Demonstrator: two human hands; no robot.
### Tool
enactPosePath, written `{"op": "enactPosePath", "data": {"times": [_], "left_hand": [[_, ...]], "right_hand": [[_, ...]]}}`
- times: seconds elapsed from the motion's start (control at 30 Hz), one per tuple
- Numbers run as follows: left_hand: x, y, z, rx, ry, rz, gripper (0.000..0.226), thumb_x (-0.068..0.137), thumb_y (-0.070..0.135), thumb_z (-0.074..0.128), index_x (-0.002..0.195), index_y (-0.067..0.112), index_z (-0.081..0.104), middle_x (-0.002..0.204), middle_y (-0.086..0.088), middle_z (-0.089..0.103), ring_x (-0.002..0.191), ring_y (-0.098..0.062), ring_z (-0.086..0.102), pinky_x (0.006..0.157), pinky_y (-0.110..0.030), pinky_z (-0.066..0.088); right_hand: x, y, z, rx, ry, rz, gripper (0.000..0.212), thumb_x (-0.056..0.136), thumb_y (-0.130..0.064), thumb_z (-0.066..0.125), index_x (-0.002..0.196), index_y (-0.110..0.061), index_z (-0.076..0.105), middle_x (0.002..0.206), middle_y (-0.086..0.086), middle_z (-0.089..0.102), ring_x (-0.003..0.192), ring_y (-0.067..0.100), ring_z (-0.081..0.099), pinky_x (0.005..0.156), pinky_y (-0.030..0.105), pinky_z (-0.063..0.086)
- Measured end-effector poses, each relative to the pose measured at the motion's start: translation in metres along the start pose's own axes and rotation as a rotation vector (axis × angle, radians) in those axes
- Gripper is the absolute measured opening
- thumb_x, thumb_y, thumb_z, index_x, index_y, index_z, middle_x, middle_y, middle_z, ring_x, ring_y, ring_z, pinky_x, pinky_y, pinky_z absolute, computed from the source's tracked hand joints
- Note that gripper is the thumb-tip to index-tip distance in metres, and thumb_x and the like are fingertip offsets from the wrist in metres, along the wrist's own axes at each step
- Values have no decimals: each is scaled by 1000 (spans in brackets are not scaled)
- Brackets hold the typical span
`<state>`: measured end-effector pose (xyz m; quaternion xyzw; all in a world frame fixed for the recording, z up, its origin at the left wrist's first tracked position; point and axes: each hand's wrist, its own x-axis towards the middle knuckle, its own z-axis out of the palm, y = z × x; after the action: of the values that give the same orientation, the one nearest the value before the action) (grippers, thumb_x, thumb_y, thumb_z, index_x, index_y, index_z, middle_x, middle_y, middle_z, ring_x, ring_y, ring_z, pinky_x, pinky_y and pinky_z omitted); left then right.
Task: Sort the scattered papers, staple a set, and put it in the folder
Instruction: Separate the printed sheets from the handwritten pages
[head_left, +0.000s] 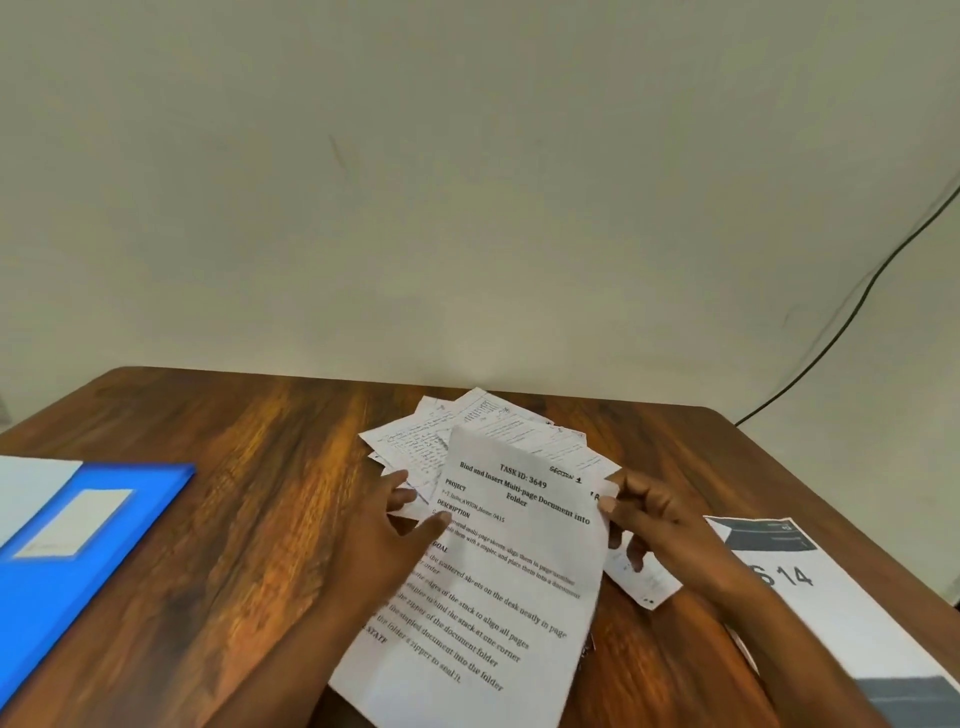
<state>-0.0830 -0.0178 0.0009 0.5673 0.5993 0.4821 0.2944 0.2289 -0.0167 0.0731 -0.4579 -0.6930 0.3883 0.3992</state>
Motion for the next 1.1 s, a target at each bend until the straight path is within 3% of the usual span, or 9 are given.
{"op": "enactPosePath", "data": {"times": [0.1,0.17,0.27,0.4,0.47,0.67,0.83,0.97,1.1], "left_hand": [[3,-2,5,-76,-141,-37,100,65,64,86,151,34,42,132,15,64,118,-11,64,101,-38,55],[2,-2,9,-89,-186,-44,99,67,53,90,151,33,42,131,14,66,121,-11,63,106,-40,52],[2,-1,11,-138,-173,-44,84,74,26,93,145,31,48,116,8,70,106,-12,69,96,-38,59],[1,-1,11,-190,-189,-27,43,85,17,84,123,27,67,106,8,80,94,-15,78,86,-46,64],[0,1,10,-260,-197,-44,30,90,13,79,117,22,70,105,5,81,93,-20,79,86,-51,63],[2,0,10,-474,-257,-159,27,97,3,68,123,10,65,111,-16,78,101,-39,76,92,-66,57],[-5,14,19,-550,-102,-177,21,98,4,65,118,12,62,104,-16,79,88,-39,78,81,-62,61],[-17,38,31,-544,-62,-148,20,99,8,66,117,16,62,102,-11,80,88,-35,78,80,-59,62],[-31,63,51,-464,-148,-120,22,99,11,67,119,21,63,102,-5,81,87,-26,80,78,-49,64]], "right_hand": [[-3,5,-8,-63,-14,-28,26,98,-37,64,101,-13,71,105,19,75,78,27,67,53,36,52],[-5,6,-11,-83,-7,-22,27,99,-27,57,106,-3,68,105,13,77,81,26,70,55,39,53],[-4,7,-10,-105,39,-18,26,101,-23,52,108,-2,64,106,6,79,87,24,74,57,42,55],[-3,12,-1,-113,154,22,18,98,-34,53,104,-23,65,113,-5,79,92,22,75,64,43,59],[-3,14,7,-85,218,69,13,103,-27,55,105,-20,65,113,-7,79,92,19,76,68,43,61],[-18,8,36,257,273,248,13,107,-20,53,114,-15,63,105,-2,81,90,12,78,72,32,55],[-34,21,48,216,245,329,22,100,-9,67,121,-10,61,102,7,81,96,28,78,93,51,60],[-43,24,34,133,335,331,17,96,-7,71,109,-17,68,99,0,82,94,22,78,95,49,60],[-46,28,-4,76,428,320,16,96,-8,71,105,-21,70,98,-1,82,96,23,78,97,49,59]]}}
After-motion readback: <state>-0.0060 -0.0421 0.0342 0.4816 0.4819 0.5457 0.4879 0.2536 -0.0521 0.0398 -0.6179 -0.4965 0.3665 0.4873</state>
